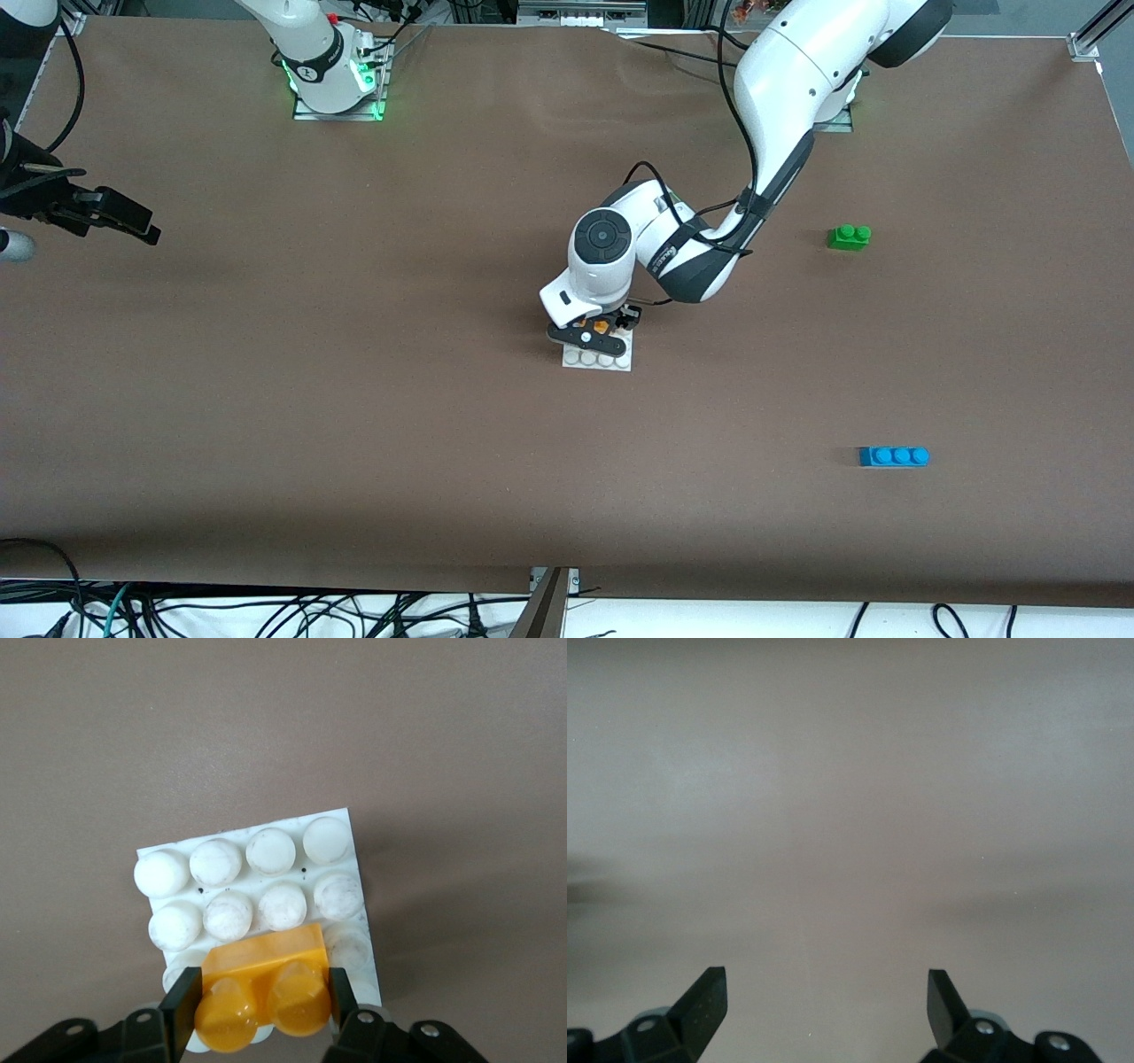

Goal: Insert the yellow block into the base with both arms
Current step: 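Press the yellow block down onto the plate studs with the left gripper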

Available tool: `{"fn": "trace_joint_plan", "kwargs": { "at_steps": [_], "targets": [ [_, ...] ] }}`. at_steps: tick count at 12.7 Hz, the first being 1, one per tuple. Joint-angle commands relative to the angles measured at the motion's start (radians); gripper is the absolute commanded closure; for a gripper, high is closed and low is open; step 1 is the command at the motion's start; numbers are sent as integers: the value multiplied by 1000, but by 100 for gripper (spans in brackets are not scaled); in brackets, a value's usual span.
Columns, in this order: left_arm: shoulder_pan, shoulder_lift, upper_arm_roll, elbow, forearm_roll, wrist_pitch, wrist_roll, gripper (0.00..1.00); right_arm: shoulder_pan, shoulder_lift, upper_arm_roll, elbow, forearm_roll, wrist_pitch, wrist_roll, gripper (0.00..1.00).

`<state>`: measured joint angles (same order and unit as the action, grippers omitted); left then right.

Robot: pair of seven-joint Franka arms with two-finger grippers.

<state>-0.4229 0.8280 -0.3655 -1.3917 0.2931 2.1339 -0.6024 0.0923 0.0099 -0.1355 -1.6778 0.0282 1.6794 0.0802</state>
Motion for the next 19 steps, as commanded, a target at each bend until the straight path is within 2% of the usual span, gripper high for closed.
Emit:
{"fn": "trace_joint_plan", "kwargs": {
  "at_steps": [1,6,7,8,10,13,16,19],
  "targets": [
    [-2,40,-3,8,-29,-15,49,54,-5,-8,5,-8,-11,6,-10,0],
    [-1,45,-3,8,-31,-15,53,53,-5,-8,5,-8,-11,6,-10,0],
    [-1,45,-3,10,-31,-15,52,44,-5,-8,5,-8,-11,6,-10,0],
    [-2,42,-3,10,-31,-14,44,0,-5,-8,5,-8,-11,6,-10,0],
    [1,33,-3,11,-51,-17,43,0,-5,-8,5,-8,-11,6,-10,0],
    [9,-13,-4,25,-63,-103,43,0,-5,-8,5,-8,-11,6,-10,0],
    [24,-133,6,23,-158,-199,35,0,-5,-8,5,-8,-11,6,-10,0],
    [97,-272,7,23,-161,-323,30,0,-5,-8,5,-8,-11,6,-10,0]
  ]
}}
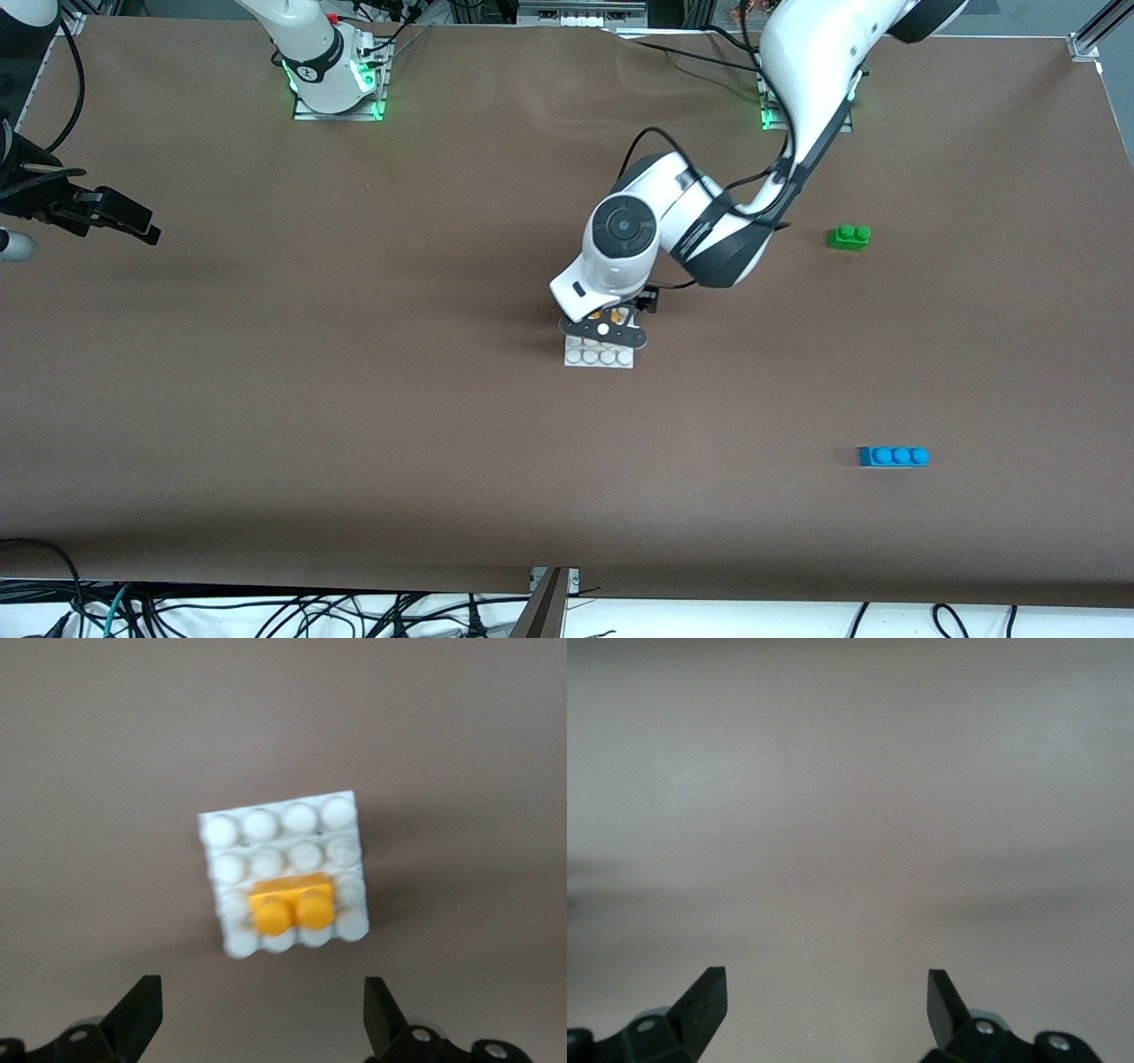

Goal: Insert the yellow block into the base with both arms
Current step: 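Press the yellow block down onto the plate studs with the left gripper, then open the left gripper and raise it away from the plate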

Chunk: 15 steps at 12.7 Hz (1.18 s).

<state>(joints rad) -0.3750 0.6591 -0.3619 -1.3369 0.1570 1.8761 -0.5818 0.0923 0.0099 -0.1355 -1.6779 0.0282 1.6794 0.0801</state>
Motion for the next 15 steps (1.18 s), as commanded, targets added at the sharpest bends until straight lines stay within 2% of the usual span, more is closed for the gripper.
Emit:
{"fn": "trace_joint_plan", "kwargs": {
  "at_steps": [1,5,8,10,13,15],
  "targets": [
    [85,-145,3,-30,-25,-107,14,0,-5,-8,5,-8,-11,6,-10,0],
    [224,-288,3,-30,-24,-176,26,0,-5,-8,5,-8,-11,6,-10,0],
    [300,-360,6,-28,-25,-280,127,0,-5,-8,7,-8,-11,5,-10,0],
    [355,-416,20,-51,-88,-305,215,0,-5,-8,5,-8,-11,5,-10,0],
    [360,-541,177,-184,-155,-302,403,0,-5,-8,5,-8,-11,5,-10,0],
    [360,-634,213,-320,-154,-229,435,0,-5,-8,5,-8,-11,5,-10,0]
  ]
}}
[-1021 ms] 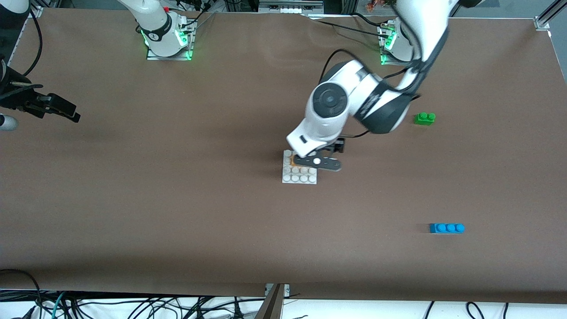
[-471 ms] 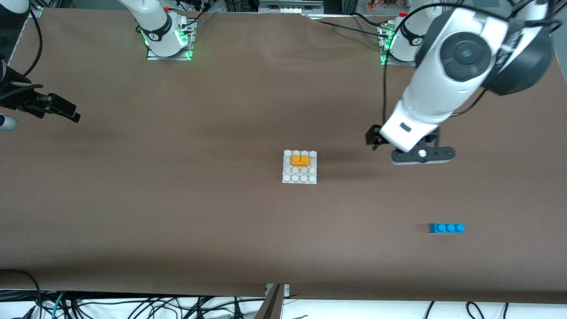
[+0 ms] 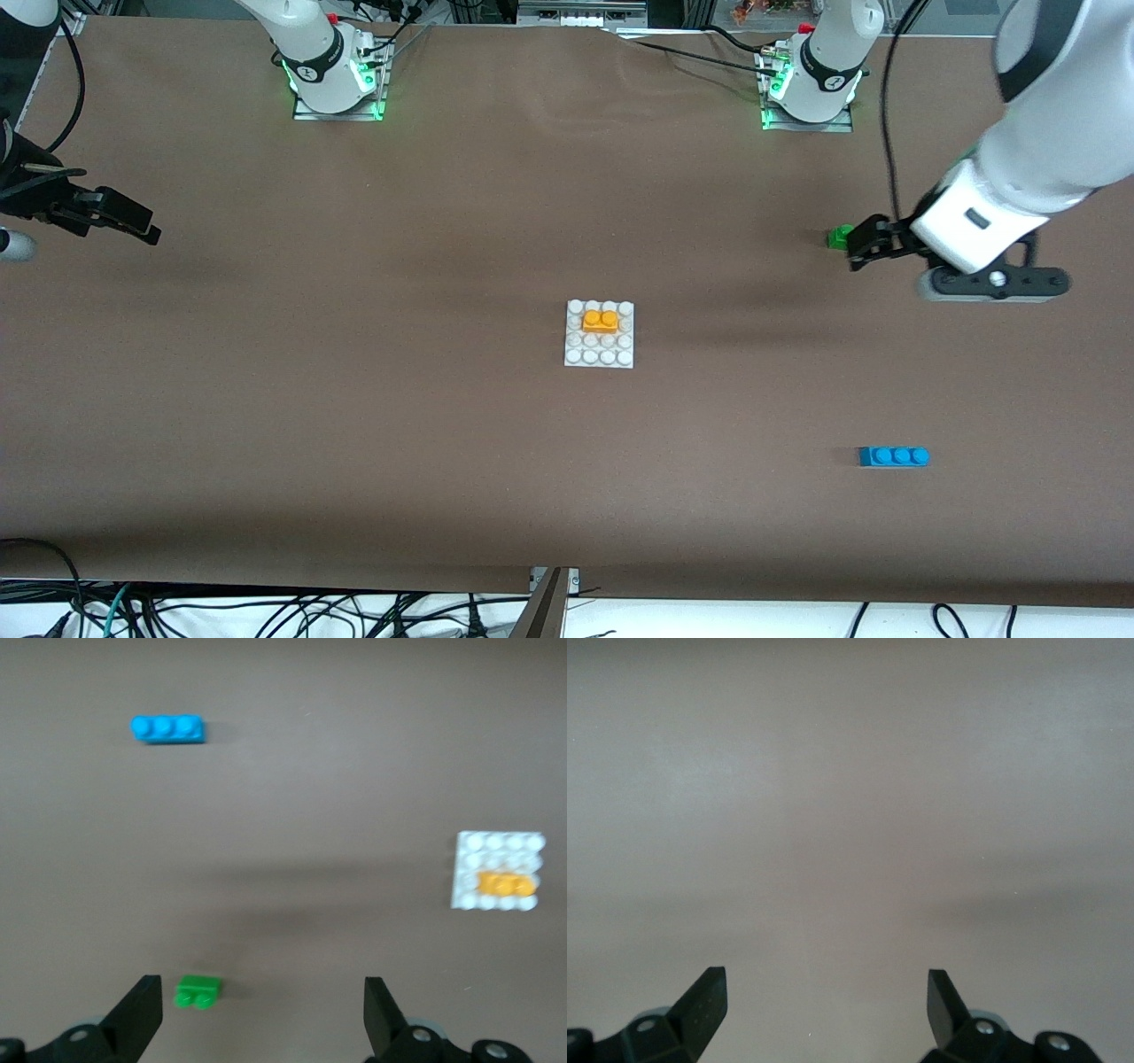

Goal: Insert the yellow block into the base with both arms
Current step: 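Open the left gripper and raise it away from the plate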

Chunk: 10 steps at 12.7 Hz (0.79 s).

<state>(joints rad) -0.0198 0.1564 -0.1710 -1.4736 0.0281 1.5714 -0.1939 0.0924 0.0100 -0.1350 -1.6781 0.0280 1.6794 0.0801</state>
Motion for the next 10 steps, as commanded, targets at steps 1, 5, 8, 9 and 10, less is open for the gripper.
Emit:
{"fn": "trace_joint_plan", "kwargs": {
  "at_steps": [1,5,8,9,10],
  "targets": [
    [0,-186,60,-286,-42,167,48,0,-5,-8,6,-9,-11,5,-10,0],
    [-6,-216,85,-343,-56,213,44,0,-5,-8,5,-8,-11,5,-10,0],
    [-6,-213,87,-326,-54,168,45,0,-5,-8,6,-8,-11,5,-10,0],
    [-8,-215,90,-326,-53,158,45,0,-5,-8,6,-8,-11,5,-10,0],
    [-8,-215,91,-324,-53,156,45,0,-5,-8,6,-8,-11,6,-10,0]
  ]
}}
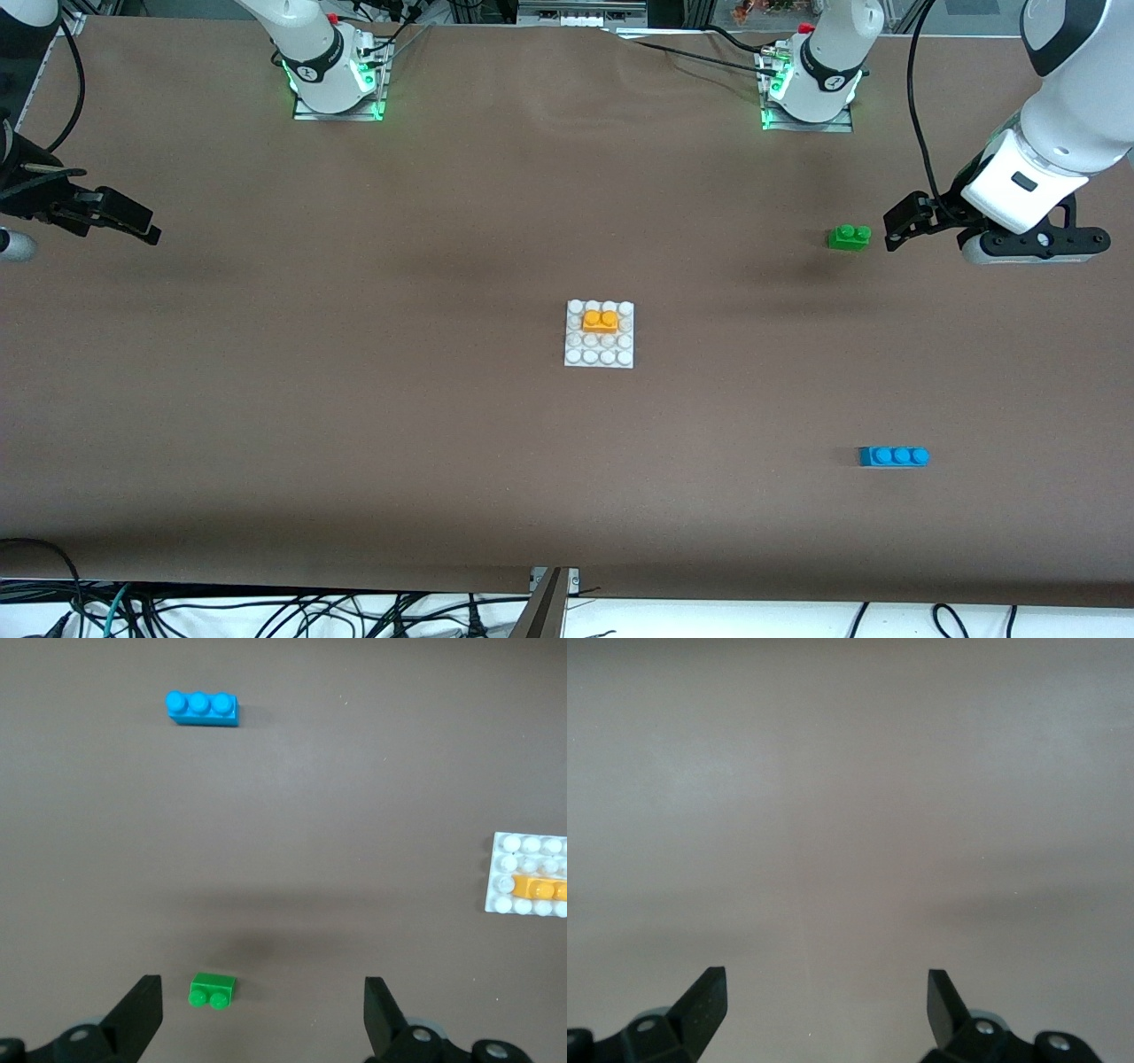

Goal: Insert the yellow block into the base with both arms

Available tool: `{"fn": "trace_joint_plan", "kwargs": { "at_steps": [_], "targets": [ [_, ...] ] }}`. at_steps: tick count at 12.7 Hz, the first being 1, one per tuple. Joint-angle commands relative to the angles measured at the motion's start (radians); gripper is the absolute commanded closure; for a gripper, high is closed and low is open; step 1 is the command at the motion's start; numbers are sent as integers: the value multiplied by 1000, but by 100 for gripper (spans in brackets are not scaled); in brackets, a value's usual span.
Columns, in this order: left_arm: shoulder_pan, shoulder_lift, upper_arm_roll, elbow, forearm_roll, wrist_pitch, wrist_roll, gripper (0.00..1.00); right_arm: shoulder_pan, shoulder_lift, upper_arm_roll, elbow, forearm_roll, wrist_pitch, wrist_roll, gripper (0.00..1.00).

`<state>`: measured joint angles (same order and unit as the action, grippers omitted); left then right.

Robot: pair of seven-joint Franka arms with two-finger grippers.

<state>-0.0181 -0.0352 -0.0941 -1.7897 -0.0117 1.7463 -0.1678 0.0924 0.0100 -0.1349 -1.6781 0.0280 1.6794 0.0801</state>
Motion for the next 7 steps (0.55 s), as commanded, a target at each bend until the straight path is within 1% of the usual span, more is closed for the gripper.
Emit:
{"fn": "trace_joint_plan", "kwargs": {
  "at_steps": [1,3,7],
  "targets": [
    [-13,-23,14,-8,-13,-19,19,0,-5,-8,6,-8,-11,6,-10,0],
    [-17,-23,27,-8,-13,-25,19,0,-3,-8,6,-8,-11,6,-10,0],
    [-20,-23,27,-7,-13,-31,30,0,-3,-8,8,-6,-11,6,-8,0]
  ]
}}
